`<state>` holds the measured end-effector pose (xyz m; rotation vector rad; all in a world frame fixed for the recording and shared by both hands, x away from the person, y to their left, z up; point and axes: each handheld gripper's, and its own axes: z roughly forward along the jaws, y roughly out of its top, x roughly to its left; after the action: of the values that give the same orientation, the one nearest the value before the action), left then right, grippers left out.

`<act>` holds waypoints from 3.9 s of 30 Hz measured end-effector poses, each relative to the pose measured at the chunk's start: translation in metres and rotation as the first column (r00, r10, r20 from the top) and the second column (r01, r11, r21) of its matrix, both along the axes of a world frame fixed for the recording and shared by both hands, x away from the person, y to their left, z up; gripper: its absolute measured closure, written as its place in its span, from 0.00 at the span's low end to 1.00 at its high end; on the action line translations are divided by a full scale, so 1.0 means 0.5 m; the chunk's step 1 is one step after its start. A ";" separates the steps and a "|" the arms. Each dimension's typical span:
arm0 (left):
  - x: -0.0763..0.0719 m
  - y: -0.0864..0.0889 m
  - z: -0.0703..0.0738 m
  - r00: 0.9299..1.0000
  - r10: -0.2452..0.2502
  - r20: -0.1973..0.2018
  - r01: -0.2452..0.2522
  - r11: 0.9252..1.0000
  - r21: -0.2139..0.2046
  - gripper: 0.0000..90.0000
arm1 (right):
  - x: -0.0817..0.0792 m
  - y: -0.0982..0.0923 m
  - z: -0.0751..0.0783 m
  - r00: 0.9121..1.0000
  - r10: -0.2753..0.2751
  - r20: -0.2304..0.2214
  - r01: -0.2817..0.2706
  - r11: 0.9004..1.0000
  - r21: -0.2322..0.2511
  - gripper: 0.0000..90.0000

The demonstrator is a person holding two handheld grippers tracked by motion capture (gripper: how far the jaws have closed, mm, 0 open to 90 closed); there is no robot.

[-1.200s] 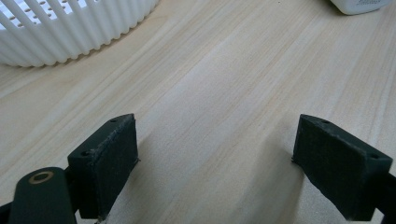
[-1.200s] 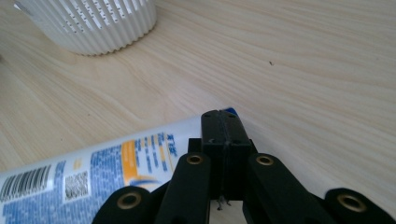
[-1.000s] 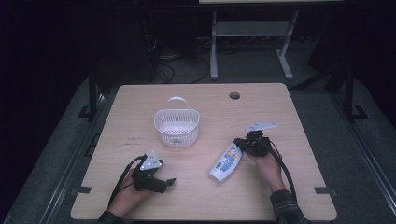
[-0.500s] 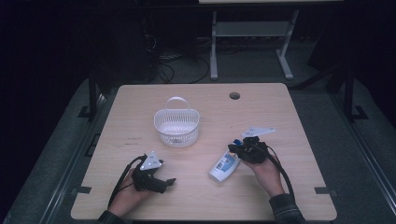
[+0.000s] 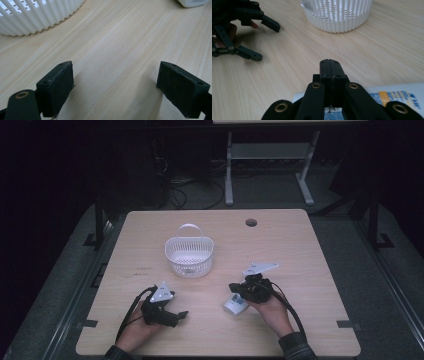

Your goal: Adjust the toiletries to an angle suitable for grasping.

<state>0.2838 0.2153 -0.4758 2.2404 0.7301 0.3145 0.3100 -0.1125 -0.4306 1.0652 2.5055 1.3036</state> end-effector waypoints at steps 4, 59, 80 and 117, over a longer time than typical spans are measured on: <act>0.000 0.000 0.000 1.000 0.003 0.000 -0.003 1.000 -0.004 0.14 | -0.006 0.014 -0.004 1.000 0.020 -0.004 -0.020 1.000 0.001 0.99; -0.002 0.000 -0.001 1.000 -0.001 -0.002 0.001 1.000 -0.007 0.14 | -0.074 -0.011 -0.043 0.998 0.047 -0.046 -0.053 0.989 -0.140 1.00; -0.001 0.001 0.000 1.000 -0.007 -0.001 0.007 1.000 0.002 0.14 | -0.103 -0.095 -0.047 0.998 -0.021 -0.067 0.010 0.988 -0.152 0.99; -0.001 0.002 0.000 1.000 -0.008 0.002 0.008 1.000 0.004 0.14 | -0.135 -0.217 -0.041 0.990 -0.122 -0.074 0.111 0.985 -0.136 0.98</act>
<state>0.2835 0.2161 -0.4757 2.2463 0.7201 0.3144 0.2426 -0.2209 -0.4509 1.2374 2.5034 1.0694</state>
